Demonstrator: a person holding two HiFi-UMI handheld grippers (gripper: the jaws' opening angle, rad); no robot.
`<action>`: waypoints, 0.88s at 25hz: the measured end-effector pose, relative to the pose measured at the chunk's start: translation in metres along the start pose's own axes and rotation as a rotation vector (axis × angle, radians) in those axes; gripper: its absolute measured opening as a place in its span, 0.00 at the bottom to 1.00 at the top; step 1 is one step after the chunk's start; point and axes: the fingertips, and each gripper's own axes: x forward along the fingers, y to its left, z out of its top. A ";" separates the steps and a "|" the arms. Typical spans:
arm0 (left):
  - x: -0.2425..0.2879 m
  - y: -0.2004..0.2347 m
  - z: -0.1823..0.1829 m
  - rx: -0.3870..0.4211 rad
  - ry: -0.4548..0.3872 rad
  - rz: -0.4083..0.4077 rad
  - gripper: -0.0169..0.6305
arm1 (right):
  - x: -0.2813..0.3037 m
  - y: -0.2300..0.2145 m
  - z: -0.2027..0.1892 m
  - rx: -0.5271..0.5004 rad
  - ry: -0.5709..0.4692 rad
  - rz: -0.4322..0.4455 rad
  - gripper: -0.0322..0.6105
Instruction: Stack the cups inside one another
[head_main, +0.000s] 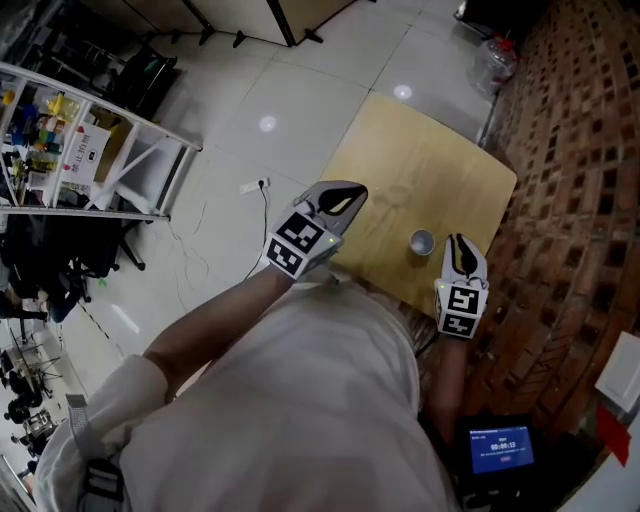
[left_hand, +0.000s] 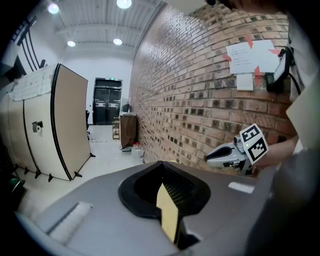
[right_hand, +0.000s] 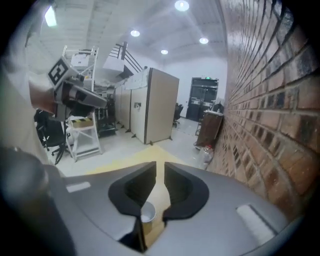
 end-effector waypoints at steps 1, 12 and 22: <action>-0.002 0.000 0.008 -0.001 -0.022 0.002 0.06 | -0.007 -0.007 0.013 0.004 -0.035 -0.016 0.13; -0.027 0.012 0.012 -0.024 -0.077 0.022 0.06 | -0.063 -0.026 0.068 0.074 -0.283 -0.092 0.22; -0.039 0.013 -0.011 -0.044 -0.053 0.050 0.06 | -0.064 -0.017 0.045 0.095 -0.244 -0.100 0.22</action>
